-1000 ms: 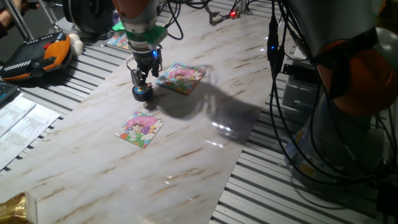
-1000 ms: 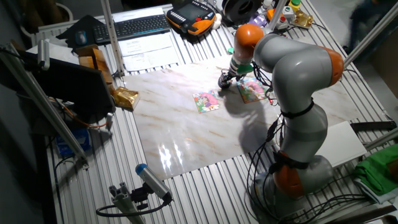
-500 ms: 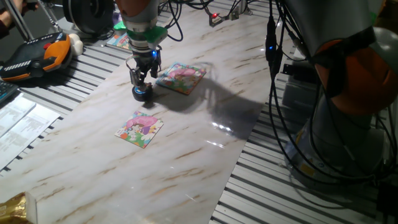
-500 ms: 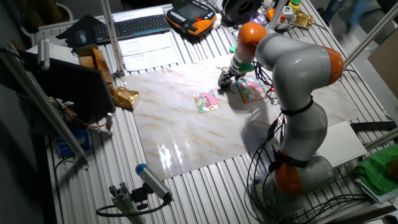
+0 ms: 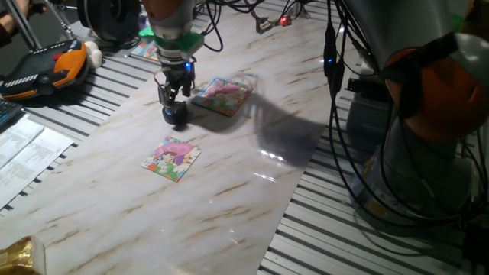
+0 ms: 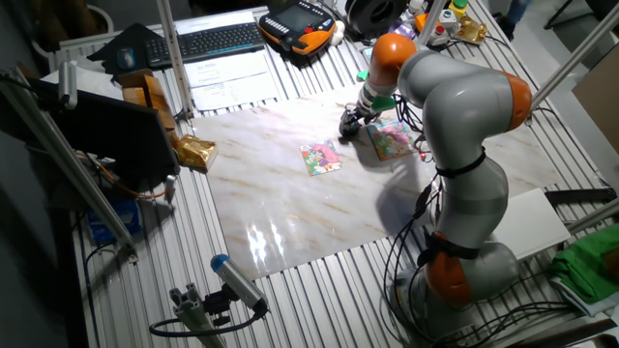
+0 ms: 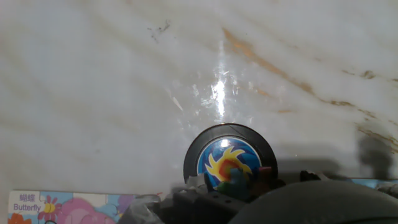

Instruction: Assemble one piece of a puzzle

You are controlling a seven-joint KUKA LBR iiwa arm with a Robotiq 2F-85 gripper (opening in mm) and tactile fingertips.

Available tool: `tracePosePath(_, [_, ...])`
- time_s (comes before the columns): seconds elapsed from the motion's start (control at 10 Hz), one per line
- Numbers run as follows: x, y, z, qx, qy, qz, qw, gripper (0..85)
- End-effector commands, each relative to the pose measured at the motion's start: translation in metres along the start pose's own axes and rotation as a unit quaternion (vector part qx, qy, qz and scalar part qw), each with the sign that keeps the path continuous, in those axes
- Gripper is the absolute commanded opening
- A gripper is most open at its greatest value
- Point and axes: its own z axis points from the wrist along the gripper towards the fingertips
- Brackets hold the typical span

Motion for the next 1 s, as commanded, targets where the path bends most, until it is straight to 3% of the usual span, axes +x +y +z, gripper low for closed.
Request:
tracePosePath(0.0, [0.000,-0.001,0.002,-0.002,-0.001,0.000,1.000,75.3])
tracePosePath(0.9, [0.002,-0.003,0.015,-0.016,-0.003,0.002,1.000,75.0])
